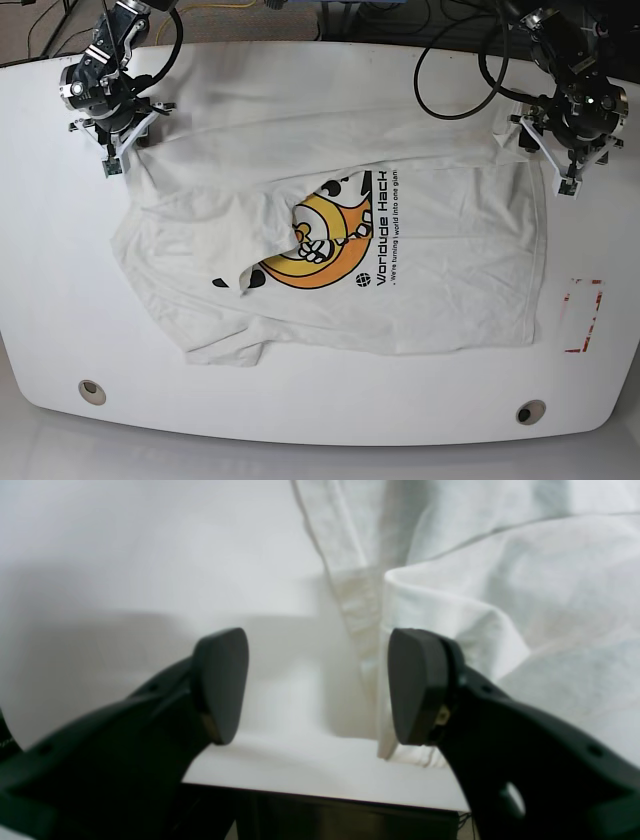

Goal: Layout the t-shirt on the table in an organized manner, then fold the t-shirt properly
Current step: 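Move both grippers to the shoulder edge of the t-shirt and grasp it, then drag the shoulder edge with both grippers, spreading them apart, then pull the shoulder edge outward with both grippers to stretch the t-shirt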

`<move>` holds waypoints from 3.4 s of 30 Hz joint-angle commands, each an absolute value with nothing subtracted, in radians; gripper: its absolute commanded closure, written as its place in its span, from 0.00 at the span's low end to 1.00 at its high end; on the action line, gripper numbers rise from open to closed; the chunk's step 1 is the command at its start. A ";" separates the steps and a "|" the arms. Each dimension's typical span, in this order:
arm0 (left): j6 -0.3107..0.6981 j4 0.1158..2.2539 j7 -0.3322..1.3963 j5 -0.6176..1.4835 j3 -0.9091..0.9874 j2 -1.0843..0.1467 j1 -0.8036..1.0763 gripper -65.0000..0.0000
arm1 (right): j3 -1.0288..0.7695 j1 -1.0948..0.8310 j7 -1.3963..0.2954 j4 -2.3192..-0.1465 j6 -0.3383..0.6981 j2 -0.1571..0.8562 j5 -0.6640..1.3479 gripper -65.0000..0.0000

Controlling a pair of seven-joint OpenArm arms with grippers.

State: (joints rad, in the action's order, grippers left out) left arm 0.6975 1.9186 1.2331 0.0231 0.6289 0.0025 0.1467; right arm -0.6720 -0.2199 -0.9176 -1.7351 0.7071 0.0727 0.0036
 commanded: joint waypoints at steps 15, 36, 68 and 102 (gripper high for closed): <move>0.698 1.933 1.219 0.028 0.608 -0.008 0.137 0.37 | -0.510 -0.269 -0.918 -1.805 0.698 0.275 -0.010 0.86; 0.698 1.934 1.219 0.028 0.607 -0.012 0.137 0.37 | -0.466 -0.269 -0.918 -1.847 0.698 0.484 -0.012 0.31; 0.698 1.995 1.225 0.030 0.397 0.036 0.127 0.58 | -0.484 -0.127 -1.110 -2.037 0.698 0.108 -0.004 0.53; 0.698 1.739 1.115 0.025 0.346 -0.150 0.174 0.73 | -0.518 -0.091 -0.817 -1.554 0.698 0.248 -0.002 0.87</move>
State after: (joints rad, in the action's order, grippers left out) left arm 0.6991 1.7542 1.1275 0.0441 0.3431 -0.1246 0.1795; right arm -0.5068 -0.1089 -0.8192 -1.5719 0.7082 0.2115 0.0193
